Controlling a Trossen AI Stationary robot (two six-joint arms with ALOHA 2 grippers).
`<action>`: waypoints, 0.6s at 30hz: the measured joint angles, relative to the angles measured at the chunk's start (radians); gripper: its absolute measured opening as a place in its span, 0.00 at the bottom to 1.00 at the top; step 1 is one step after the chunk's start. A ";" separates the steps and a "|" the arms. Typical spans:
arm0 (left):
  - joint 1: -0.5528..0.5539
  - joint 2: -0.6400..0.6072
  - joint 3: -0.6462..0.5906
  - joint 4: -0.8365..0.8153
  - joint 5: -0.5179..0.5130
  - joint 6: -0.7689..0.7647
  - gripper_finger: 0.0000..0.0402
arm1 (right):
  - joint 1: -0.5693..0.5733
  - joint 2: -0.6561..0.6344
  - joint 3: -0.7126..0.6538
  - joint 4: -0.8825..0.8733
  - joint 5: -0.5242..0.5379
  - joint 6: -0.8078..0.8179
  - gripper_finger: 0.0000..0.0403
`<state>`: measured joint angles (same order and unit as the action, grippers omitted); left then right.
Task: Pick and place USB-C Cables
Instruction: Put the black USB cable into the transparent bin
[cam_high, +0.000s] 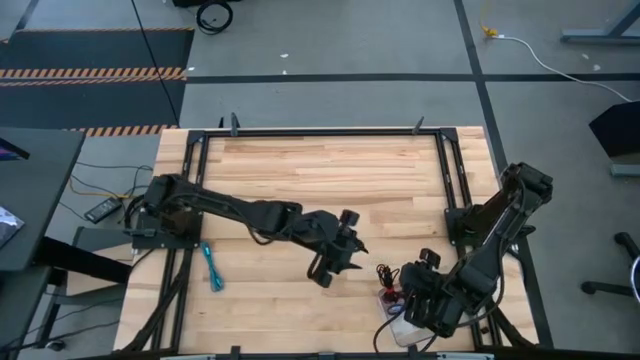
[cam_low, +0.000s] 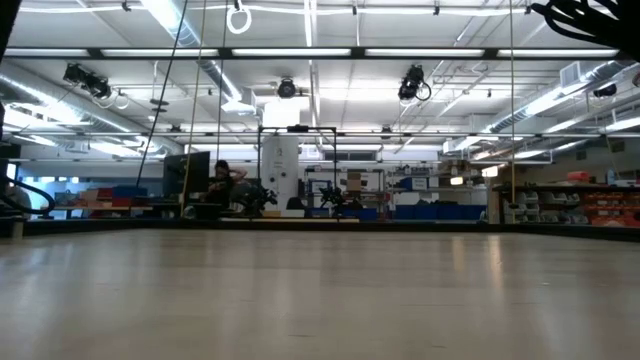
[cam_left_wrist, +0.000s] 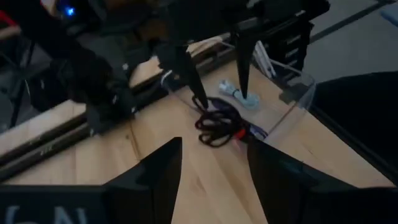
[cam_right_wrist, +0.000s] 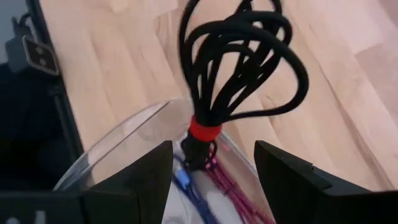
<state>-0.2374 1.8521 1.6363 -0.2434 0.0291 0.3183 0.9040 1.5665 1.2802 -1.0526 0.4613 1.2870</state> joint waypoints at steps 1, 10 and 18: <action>0.001 -0.017 0.000 -0.043 -0.002 -0.006 0.47 | 0.000 0.000 -0.016 0.026 0.011 0.001 0.58; 0.000 -0.078 0.000 -0.377 -0.051 -0.085 0.47 | 0.001 0.000 -0.113 0.114 0.054 -0.050 0.58; -0.002 -0.076 0.000 -0.482 -0.070 -0.177 0.47 | 0.001 0.000 -0.164 0.166 0.119 -0.085 0.58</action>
<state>-0.2396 1.7760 1.6360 -0.7250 -0.0407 0.1416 0.9051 1.5665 1.1166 -0.8865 0.5800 1.2019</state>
